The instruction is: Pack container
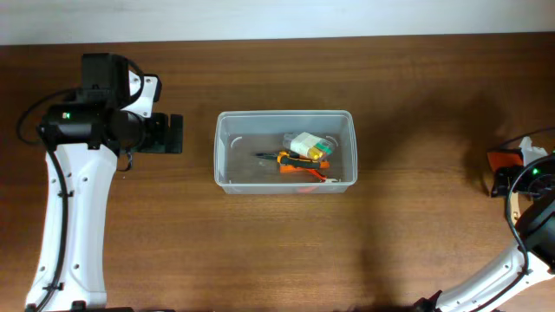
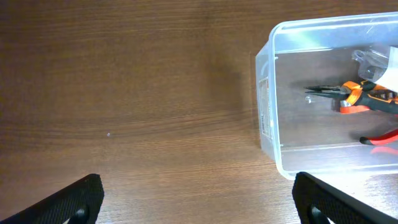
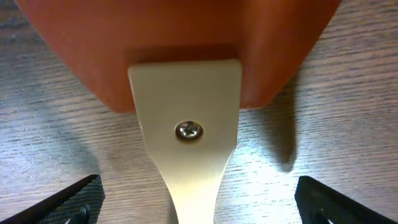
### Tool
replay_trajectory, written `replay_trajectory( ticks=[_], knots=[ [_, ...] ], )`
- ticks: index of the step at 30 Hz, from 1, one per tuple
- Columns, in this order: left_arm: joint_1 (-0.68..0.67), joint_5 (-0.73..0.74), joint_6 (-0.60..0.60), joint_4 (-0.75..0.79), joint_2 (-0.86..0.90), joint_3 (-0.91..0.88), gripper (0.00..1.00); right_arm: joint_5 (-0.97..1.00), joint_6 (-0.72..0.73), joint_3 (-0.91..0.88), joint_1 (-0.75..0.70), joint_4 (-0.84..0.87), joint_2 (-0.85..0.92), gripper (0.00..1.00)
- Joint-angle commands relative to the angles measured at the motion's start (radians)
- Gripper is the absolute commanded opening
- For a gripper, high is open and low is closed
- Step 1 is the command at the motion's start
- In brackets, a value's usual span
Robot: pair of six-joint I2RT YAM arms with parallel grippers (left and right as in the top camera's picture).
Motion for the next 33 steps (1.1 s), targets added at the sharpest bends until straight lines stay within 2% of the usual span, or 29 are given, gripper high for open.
replay_trajectory(
  ticks=[1, 33],
  knots=[
    [0.003, -0.003, 0.002, 0.000, 0.000, 0.018, 0.99, -0.017, 0.004, -0.015, 0.003, 0.005, 0.017, 0.99],
    [0.003, -0.003, 0.002, 0.000, 0.000, 0.018, 0.99, -0.051, 0.004, -0.021, 0.002, 0.010, 0.018, 0.99]
  ],
)
